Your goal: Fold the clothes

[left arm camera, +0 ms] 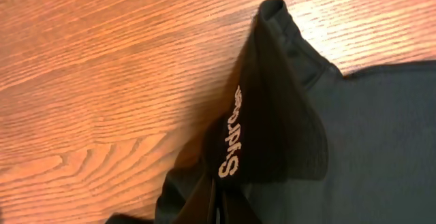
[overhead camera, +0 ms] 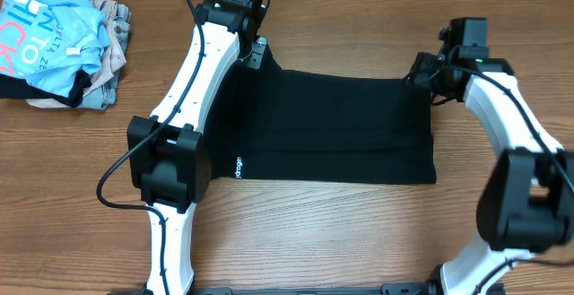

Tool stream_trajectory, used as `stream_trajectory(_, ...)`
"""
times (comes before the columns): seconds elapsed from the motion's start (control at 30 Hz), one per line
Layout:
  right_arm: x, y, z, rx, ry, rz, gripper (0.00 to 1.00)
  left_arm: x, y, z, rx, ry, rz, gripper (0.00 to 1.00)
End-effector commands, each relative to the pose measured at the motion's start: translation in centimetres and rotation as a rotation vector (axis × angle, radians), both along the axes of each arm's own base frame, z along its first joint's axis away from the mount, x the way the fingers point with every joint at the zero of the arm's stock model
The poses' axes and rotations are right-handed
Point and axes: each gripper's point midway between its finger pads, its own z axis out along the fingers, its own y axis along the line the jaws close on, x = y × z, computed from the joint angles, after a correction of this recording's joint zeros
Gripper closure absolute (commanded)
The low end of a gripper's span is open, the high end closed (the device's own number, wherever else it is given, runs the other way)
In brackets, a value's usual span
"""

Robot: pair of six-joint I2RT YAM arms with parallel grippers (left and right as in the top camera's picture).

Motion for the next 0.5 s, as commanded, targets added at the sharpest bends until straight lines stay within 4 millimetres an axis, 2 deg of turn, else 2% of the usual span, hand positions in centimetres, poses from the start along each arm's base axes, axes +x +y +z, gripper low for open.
stream_trajectory(0.0,1.2,-1.1,-2.1,-0.057,0.006,-0.022,0.37,0.1,0.4,0.7,0.004,-0.011,0.024,0.96)
stream_trajectory(0.3,2.9,-2.3,-6.6,-0.108,0.015,-0.057,0.38,-0.6,0.8,0.4,0.016,0.022,0.026,0.96)
stream_trajectory(0.43,2.9,-2.3,-7.8,-0.106,0.028,-0.059,0.38,-0.7,1.7,0.4,0.04,0.027,0.044,0.96)
stream_trajectory(0.47,2.9,-2.3,-8.0,-0.106,0.03,-0.059,0.41,-0.7,2.0,0.4,0.043,0.029,0.048,0.96)
